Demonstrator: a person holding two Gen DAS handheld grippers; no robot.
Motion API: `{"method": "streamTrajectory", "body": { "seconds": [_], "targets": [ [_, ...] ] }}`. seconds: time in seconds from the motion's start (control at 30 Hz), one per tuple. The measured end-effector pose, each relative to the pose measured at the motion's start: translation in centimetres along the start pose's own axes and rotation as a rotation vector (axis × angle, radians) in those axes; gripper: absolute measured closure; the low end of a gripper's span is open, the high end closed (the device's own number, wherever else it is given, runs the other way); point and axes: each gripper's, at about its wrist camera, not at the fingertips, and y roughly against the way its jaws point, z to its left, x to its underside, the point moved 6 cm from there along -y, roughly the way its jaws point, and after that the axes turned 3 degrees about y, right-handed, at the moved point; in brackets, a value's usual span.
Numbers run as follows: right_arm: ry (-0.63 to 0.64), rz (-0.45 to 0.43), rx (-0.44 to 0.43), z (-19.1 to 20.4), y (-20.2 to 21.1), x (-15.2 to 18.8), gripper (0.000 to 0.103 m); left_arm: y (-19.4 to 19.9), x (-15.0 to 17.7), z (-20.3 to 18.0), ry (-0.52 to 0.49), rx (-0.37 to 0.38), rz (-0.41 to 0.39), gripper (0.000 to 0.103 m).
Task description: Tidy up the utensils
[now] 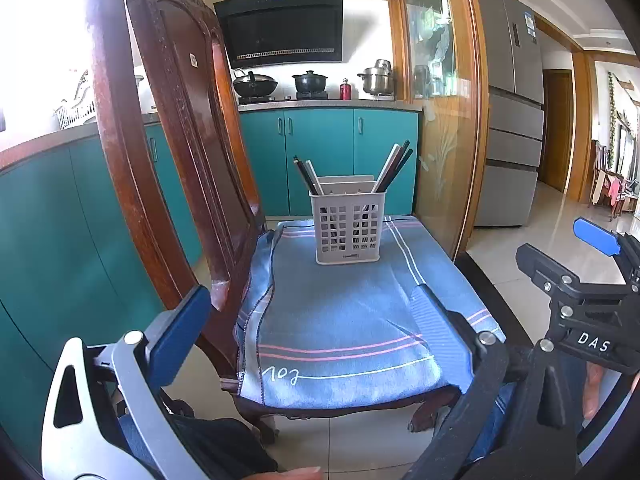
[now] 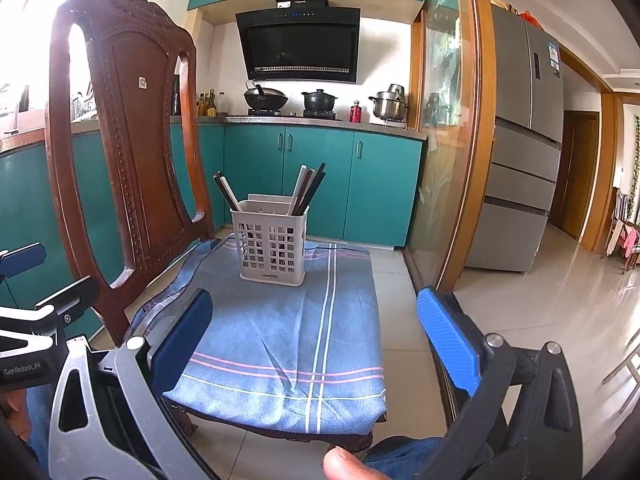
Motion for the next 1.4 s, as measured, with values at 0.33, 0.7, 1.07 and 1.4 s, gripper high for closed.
{"method": "streamTrajectory", "body": {
  "seconds": [0.33,0.7,1.07,1.4],
  "targets": [
    [-0.006,0.003,-0.009,-0.11,0.1,0.28,0.003,0.14,0.05,-0.3,-0.007,-0.005,0.001,0.004],
    [-0.014,0.004,-0.004,-0.34,0.34,0.59,0.003,0.28,-0.02,-0.49,-0.017,-0.005,-0.006,0.004],
    [-0.023,0.005,-0.004,-0.36,0.52,0.85,0.003,0.45,-0.07,-0.74,-0.023,-0.006,-0.006,0.004],
    [-0.025,0.007,-0.004,-0.17,0.46,0.9,0.003,0.5,-0.02,-0.86,-0.023,-0.005,-0.005,0.004]
  ]
}}
